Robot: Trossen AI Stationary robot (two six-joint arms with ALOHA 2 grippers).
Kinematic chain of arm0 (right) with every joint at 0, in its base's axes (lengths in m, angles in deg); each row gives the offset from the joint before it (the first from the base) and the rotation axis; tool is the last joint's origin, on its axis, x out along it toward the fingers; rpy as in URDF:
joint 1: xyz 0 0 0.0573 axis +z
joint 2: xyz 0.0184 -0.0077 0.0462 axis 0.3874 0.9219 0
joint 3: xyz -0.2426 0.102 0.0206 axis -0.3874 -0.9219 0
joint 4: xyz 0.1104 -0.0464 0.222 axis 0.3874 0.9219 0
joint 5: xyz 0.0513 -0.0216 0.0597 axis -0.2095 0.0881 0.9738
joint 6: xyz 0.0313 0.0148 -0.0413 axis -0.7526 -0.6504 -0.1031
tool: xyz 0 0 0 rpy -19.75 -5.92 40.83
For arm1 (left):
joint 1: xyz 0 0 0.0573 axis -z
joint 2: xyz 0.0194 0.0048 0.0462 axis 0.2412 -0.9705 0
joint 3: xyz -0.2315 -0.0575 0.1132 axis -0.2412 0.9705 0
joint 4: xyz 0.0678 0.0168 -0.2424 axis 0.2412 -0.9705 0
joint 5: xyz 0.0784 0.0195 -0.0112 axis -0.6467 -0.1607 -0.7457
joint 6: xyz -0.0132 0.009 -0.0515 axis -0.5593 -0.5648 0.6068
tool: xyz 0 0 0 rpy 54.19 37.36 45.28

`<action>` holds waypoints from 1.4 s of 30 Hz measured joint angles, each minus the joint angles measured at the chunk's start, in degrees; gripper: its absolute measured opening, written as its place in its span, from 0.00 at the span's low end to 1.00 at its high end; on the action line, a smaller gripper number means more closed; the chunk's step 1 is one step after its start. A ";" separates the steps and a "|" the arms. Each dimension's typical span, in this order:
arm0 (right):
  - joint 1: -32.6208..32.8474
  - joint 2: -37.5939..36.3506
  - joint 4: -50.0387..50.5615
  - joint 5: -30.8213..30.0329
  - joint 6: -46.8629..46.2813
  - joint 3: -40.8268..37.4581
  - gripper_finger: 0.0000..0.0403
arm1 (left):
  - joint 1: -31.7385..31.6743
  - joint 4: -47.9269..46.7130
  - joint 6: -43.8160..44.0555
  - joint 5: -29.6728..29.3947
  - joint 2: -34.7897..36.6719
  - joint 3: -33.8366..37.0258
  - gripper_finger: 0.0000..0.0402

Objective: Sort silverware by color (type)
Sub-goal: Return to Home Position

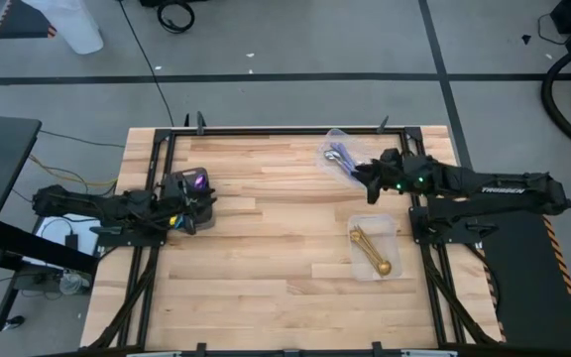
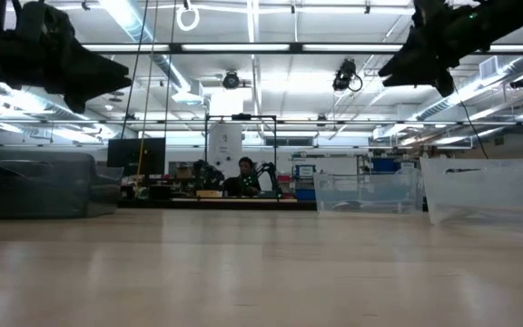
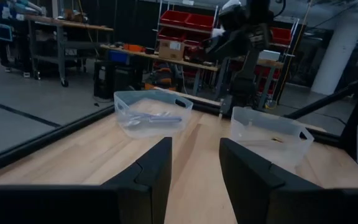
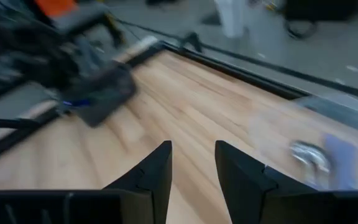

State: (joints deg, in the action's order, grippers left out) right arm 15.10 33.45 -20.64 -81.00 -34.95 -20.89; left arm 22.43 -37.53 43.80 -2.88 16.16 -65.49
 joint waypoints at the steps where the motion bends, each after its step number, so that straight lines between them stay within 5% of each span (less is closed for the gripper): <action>1: 1.11 -0.84 -2.64 0.00 0.51 -1.25 0.33 | 0.00 0.47 0.30 -0.01 0.02 0.57 0.35; 9: 8.78 -8.69 -16.56 -5.32 4.96 -9.58 0.33 | 0.07 -0.79 -0.25 -0.15 2.24 1.04 0.35; 28: 17.20 -17.38 -41.07 -5.11 6.10 -27.06 0.33 | 0.15 -6.09 -0.04 1.66 8.98 1.56 0.35; 37: 20.84 -24.53 -38.12 -5.44 9.97 -27.52 0.33 | 1.28 -4.93 -1.51 1.13 9.01 2.22 0.35; 42: 23.90 -29.18 -30.17 -10.50 10.63 -27.52 0.33 | 2.35 -4.13 -2.25 -0.30 9.01 2.36 0.35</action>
State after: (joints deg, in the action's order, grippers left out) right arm 38.99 4.28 -50.81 -91.50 -24.32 -48.40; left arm 24.77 -41.66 41.54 -3.18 25.16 -63.13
